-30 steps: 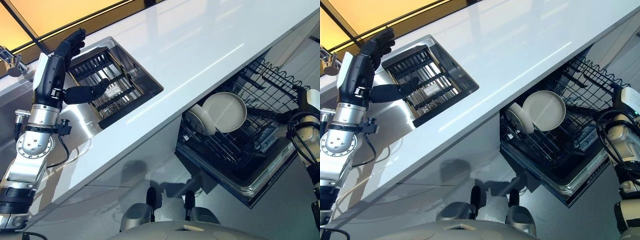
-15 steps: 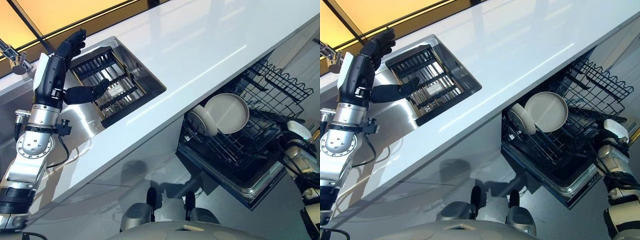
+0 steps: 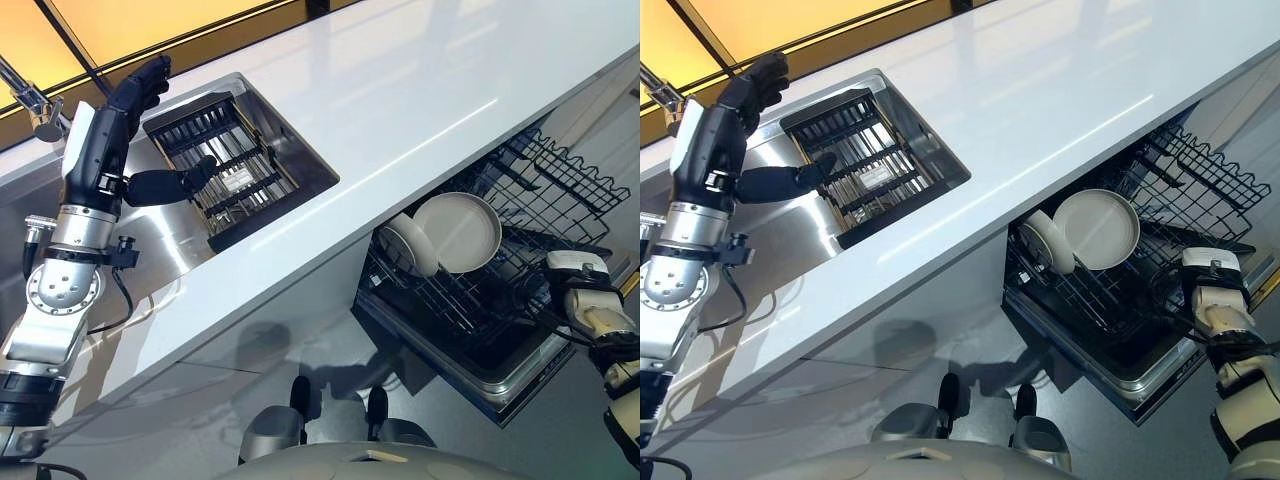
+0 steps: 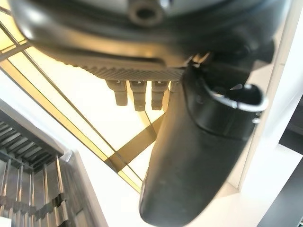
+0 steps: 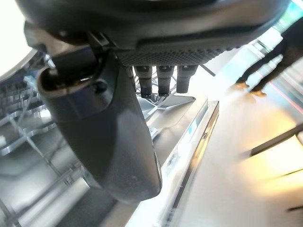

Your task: Pick up plates and place into dishwasher.

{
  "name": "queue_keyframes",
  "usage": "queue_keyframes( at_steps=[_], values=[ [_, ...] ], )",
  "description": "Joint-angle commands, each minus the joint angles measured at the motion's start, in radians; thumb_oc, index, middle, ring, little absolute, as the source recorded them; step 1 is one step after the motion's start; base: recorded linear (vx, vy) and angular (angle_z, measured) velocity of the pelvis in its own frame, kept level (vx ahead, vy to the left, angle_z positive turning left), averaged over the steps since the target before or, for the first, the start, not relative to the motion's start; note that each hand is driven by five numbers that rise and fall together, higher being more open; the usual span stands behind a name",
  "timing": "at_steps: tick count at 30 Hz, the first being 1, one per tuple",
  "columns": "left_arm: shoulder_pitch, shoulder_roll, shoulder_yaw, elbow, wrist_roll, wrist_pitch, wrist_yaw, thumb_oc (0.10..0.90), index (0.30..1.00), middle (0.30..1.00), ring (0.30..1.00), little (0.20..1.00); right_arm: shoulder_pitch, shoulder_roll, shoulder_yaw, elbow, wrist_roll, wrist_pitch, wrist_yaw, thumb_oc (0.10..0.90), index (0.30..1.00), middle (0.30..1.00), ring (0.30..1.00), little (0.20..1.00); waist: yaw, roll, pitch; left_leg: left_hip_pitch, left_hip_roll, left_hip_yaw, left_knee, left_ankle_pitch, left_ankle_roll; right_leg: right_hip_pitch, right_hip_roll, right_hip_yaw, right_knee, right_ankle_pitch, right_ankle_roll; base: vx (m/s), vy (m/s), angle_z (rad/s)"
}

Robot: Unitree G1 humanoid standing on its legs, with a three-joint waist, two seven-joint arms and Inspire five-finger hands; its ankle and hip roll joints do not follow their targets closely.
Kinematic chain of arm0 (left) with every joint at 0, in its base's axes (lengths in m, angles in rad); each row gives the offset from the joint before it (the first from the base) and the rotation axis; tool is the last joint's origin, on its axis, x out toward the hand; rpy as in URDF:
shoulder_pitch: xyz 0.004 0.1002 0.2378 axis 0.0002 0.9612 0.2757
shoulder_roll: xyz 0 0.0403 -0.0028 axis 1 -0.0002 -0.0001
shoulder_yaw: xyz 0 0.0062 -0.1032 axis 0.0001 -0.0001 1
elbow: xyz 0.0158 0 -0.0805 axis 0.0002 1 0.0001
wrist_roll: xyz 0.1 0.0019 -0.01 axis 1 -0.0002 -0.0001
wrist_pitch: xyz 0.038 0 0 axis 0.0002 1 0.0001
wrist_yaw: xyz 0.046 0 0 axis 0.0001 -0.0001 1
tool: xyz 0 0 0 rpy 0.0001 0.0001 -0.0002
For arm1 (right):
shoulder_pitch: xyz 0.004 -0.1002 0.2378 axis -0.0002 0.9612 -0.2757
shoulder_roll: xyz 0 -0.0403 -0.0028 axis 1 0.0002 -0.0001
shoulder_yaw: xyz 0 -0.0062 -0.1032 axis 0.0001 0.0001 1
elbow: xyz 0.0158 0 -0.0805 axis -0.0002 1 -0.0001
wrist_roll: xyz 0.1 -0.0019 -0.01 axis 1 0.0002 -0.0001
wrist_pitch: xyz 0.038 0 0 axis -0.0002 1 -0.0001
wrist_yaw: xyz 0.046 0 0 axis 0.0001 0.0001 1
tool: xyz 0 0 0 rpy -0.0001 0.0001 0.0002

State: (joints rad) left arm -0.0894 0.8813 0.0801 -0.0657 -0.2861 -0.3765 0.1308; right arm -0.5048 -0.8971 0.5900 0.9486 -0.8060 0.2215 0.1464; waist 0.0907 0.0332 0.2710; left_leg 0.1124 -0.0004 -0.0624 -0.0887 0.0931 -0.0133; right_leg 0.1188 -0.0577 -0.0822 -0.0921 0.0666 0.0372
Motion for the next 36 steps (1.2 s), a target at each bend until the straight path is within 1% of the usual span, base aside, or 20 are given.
queue_keyframes(
  at_steps=[1,2,6,9,11,12,13,14,15,16,19,20,22,23,24,27,29,31,34,36],
  values=[
    [-0.108,0.070,-0.004,-0.057,-0.060,-0.085,0.055,0.800,0.900,0.900,0.900,0.900,-0.078,-0.027,0.153,0.065,-0.058,-0.007,0.074,0.800,0.900,0.900,0.900,0.900,0.015,-0.034,-0.092,-0.017,-0.052,-0.010,0.001,-0.069,0.032,-0.010,0.013,-0.017,0.005,-0.012,0.020,0.00,0.000,0.00],
    [-0.109,0.068,-0.005,-0.057,-0.059,-0.084,0.054,0.800,0.900,0.900,0.900,0.900,-0.078,-0.020,0.159,0.073,-0.062,-0.011,0.083,0.800,0.900,0.900,0.900,0.900,0.016,-0.034,-0.094,-0.013,-0.051,-0.012,0.001,-0.076,0.032,-0.006,0.014,-0.018,0.005,-0.019,0.021,0.01,0.000,0.03],
    [-0.128,0.046,-0.019,-0.055,-0.050,-0.081,0.042,0.800,0.900,0.900,0.900,0.900,-0.079,0.072,0.212,0.141,-0.054,-0.064,0.115,0.800,0.900,0.900,0.900,0.900,0.032,-0.029,-0.096,-0.014,-0.051,-0.020,0.001,-0.075,0.031,-0.002,0.011,-0.025,0.005,-0.023,0.019,0.03,0.002,0.06],
    [-0.140,0.038,-0.023,-0.049,-0.051,-0.079,0.029,0.800,0.900,0.900,0.900,0.900,-0.080,0.122,0.220,0.173,0.012,-0.071,0.142,0.800,0.900,0.900,0.900,0.900,0.041,-0.025,-0.096,-0.015,-0.053,-0.027,0.001,-0.073,0.031,0.000,0.009,-0.030,0.005,-0.024,0.017,0.02,0.006,0.05],
    [-0.144,0.027,-0.025,-0.049,-0.044,-0.077,0.022,0.800,0.900,0.900,0.900,0.900,-0.075,0.155,0.204,0.202,0.137,-0.063,0.138,0.800,0.900,0.900,0.900,0.900,0.048,-0.021,-0.094,-0.014,-0.054,-0.033,0.001,-0.072,0.031,0.003,0.008,-0.033,0.005,-0.025,0.016,0.00,0.008,0.04],
    [-0.146,0.021,-0.024,-0.052,-0.041,-0.074,0.021,0.800,0.900,0.900,0.900,0.900,-0.069,0.171,0.185,0.216,0.240,-0.046,0.126,0.800,0.900,0.900,0.900,0.900,0.050,-0.020,-0.093,-0.020,-0.055,-0.035,0.001,-0.063,0.032,-0.003,0.007,-0.035,0.005,-0.018,0.015,0.01,0.009,0.06],
    [-0.145,0.017,-0.021,-0.052,-0.041,-0.073,0.018,0.800,0.900,0.900,0.900,0.900,-0.061,0.185,0.154,0.233,0.347,-0.039,0.104,0.800,0.900,0.900,0.900,0.900,0.052,-0.017,-0.094,-0.015,-0.055,-0.037,0.001,-0.071,0.031,0.003,0.007,-0.036,0.005,-0.025,0.015,0.01,0.016,0.04],
    [-0.141,0.008,-0.011,-0.050,-0.042,-0.074,0.010,0.800,0.900,0.900,0.900,0.900,-0.044,0.206,0.079,0.261,0.503,-0.026,0.078,0.800,0.900,0.900,0.900,0.900,0.052,-0.014,-0.095,-0.015,-0.055,-0.040,0.001,-0.070,0.031,0.004,0.006,-0.036,0.005,-0.025,0.013,0.04,0.017,0.03],
    [-0.137,0.003,-0.004,-0.049,-0.042,-0.073,0.005,0.800,0.900,0.900,0.900,0.900,-0.031,0.220,0.029,0.270,0.577,-0.015,0.075,0.800,0.900,0.900,0.900,0.900,0.052,-0.013,-0.096,-0.014,-0.056,-0.042,0.001,-0.071,0.031,0.005,0.006,-0.036,0.005,-0.024,0.012,0.03,0.024,0.03],
    [-0.123,-0.006,0.013,-0.050,-0.046,-0.076,-0.007,0.800,0.900,0.900,0.900,0.900,-0.005,0.233,-0.083,0.282,0.671,-0.020,0.065,0.800,0.900,0.900,0.900,0.900,0.051,-0.009,-0.095,-0.011,-0.056,-0.046,0.001,-0.072,0.031,0.008,0.007,-0.036,0.005,-0.025,0.010,0.03,0.020,0.04],
    [-0.103,-0.033,0.037,-0.053,-0.034,-0.076,-0.023,0.800,0.900,0.900,0.900,0.900,0.052,0.262,-0.244,0.293,0.895,-0.044,0.051,0.800,0.900,0.900,0.900,0.900,0.048,-0.003,-0.094,-0.008,-0.057,-0.053,0.001,-0.066,0.032,0.011,0.007,-0.035,0.005,-0.018,0.007,0.02,0.017,0.02],
    [-0.094,-0.042,0.043,-0.053,-0.028,-0.079,-0.025,0.800,0.900,0.900,0.900,0.900,0.073,0.276,-0.289,0.289,1.015,-0.054,0.054,0.800,0.900,0.900,0.900,0.900,0.046,-0.001,-0.093,-0.005,-0.057,-0.055,0.001,-0.067,0.032,0.013,0.007,-0.035,0.005,-0.018,0.005,0.02,0.020,0.04],
    [-0.084,-0.054,0.051,-0.051,-0.024,-0.084,-0.028,0.800,0.900,0.900,0.900,0.900,0.101,0.304,-0.353,0.283,1.167,-0.060,0.052,0.800,0.900,0.900,0.900,0.900,0.043,0.003,-0.093,0.003,-0.058,-0.056,0.001,-0.076,0.034,0.021,0.008,-0.034,0.005,-0.026,0.003,0.04,0.019,0.06],
    [-0.080,-0.059,0.056,-0.048,-0.024,-0.086,-0.032,0.800,0.900,0.900,0.900,0.900,0.122,0.322,-0.388,0.282,1.252,-0.080,0.053,0.800,0.900,0.900,0.900,0.900,0.041,0.004,-0.095,0.001,-0.059,-0.057,0.001,-0.070,0.035,0.018,0.007,-0.034,0.005,-0.020,0.002,0.03,0.018,0.07],
    [-0.075,-0.067,0.059,-0.046,-0.020,-0.087,-0.034,0.800,0.900,0.900,0.900,0.900,0.136,0.337,-0.414,0.279,1.291,-0.093,0.051,0.800,0.900,0.900,0.900,0.900,0.040,0.006,-0.097,0.007,-0.059,-0.058,0.001,-0.080,0.035,0.024,0.009,-0.032,0.005,-0.028,0.002,0.00,0.019,0.06],
    [-0.063,-0.089,0.066,-0.048,-0.007,-0.086,-0.041,0.800,0.900,0.900,0.900,0.900,0.179,0.386,-0.513,0.267,1.542,-0.113,0.091,0.800,0.900,0.900,0.900,0.900,0.033,0.010,-0.103,0.007,-0.061,-0.059,0.001,-0.076,0.037,0.022,0.009,-0.029,0.005,-0.023,0.000,0.01,0.005,0.01],
    [-0.051,-0.102,0.071,-0.049,0.002,-0.091,-0.048,0.800,0.900,0.900,0.900,0.900,0.196,0.416,-0.563,0.246,1.658,-0.118,0.110,0.800,0.900,0.900,0.900,0.900,0.029,0.013,-0.108,0.009,-0.061,-0.057,0.001,-0.079,0.038,0.022,0.009,-0.026,0.005,-0.024,-0.001,0.01,0.008,-0.02],
    [-0.041,-0.110,0.072,-0.055,0.009,-0.092,-0.046,0.800,0.900,0.900,0.900,0.900,0.207,0.437,-0.593,0.207,1.734,-0.108,0.141,0.800,0.900,0.900,0.900,0.900,0.025,0.016,-0.114,0.010,-0.061,-0.057,0.001,-0.081,0.037,0.021,0.009,-0.025,0.005,-0.024,0.000,0.01,0.018,-0.07],
    [-0.043,-0.117,0.060,-0.059,0.019,-0.084,-0.034,0.800,0.900,0.900,0.900,0.900,0.194,0.447,-0.581,0.162,1.789,-0.085,0.168,0.800,0.900,0.900,0.900,0.900,0.023,0.017,-0.121,0.009,-0.063,-0.055,0.001,-0.082,0.038,0.020,0.008,-0.023,0.005,-0.024,0.000,0.01,0.019,-0.11],
    [-0.045,-0.119,0.053,-0.062,0.024,-0.078,-0.026,0.800,0.900,0.900,0.900,0.900,0.179,0.454,-0.575,0.115,1.864,-0.048,0.175,0.800,0.900,0.900,0.900,0.900,0.021,0.016,-0.121,0.010,-0.064,-0.055,0.001,-0.083,0.038,0.021,0.007,-0.021,0.005,-0.024,-0.002,0.00,0.015,-0.14]
  ],
)
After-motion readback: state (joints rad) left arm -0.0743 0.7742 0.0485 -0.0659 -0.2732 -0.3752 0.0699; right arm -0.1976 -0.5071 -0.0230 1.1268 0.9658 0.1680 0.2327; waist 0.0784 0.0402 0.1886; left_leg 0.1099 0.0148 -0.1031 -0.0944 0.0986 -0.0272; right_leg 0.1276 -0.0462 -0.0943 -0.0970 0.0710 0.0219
